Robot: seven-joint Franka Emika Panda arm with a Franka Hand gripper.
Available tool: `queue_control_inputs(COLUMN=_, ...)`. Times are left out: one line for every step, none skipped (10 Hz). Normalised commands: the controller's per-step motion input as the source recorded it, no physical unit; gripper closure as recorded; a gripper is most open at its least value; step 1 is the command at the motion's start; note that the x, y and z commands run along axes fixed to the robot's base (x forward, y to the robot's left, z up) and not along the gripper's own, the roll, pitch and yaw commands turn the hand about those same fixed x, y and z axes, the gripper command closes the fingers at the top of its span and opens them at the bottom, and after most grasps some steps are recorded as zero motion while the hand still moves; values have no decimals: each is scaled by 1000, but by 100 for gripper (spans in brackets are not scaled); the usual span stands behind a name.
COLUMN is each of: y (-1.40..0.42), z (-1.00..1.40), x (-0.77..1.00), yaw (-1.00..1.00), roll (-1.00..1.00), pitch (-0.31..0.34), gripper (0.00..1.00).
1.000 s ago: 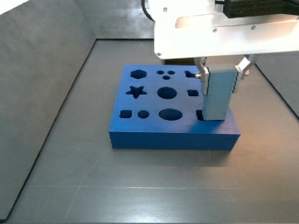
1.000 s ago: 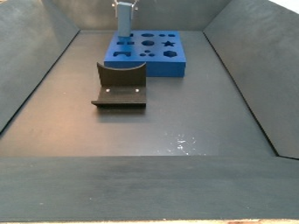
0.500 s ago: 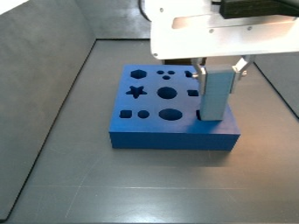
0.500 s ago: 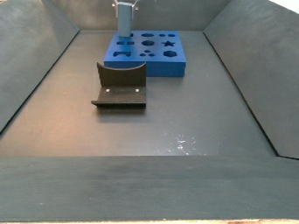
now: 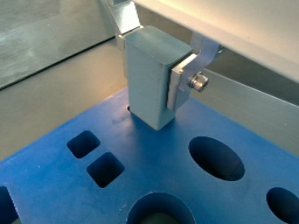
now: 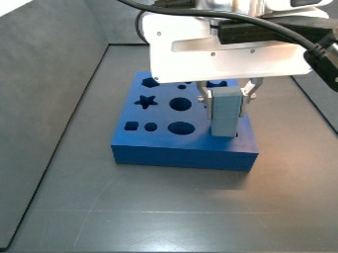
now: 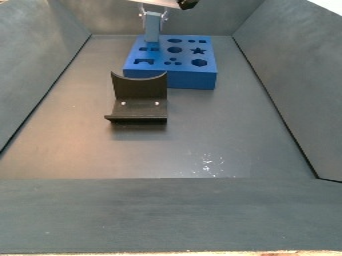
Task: Pick up the rectangle object. Move up. Place the rectangle object on the fixture. Regrasp the rectangle object. Move to above the board. Insert the rectangle object.
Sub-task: Insert the rectangle object.
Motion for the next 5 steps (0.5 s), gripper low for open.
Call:
queue_control_inputs(y=0, z=-649, x=-149, yaw=17, roll=0, pitch=-214, gripper=100)
queue_control_inputs(y=0, z=-477, x=-120, yaw=26, roll=-31, pitch=-151, gripper=100)
queue_control_inputs(y=57, z=-11, x=0, yaw=0, roll=-154, pitch=0, gripper=100)
queue_control_inputs(y=6, z=0, x=0, yaw=0, roll=-37, pitch=0, gripper=100)
queue_control_inputs(y=0, z=0, x=0, yaw=0, roll=0, pitch=0, gripper=100)
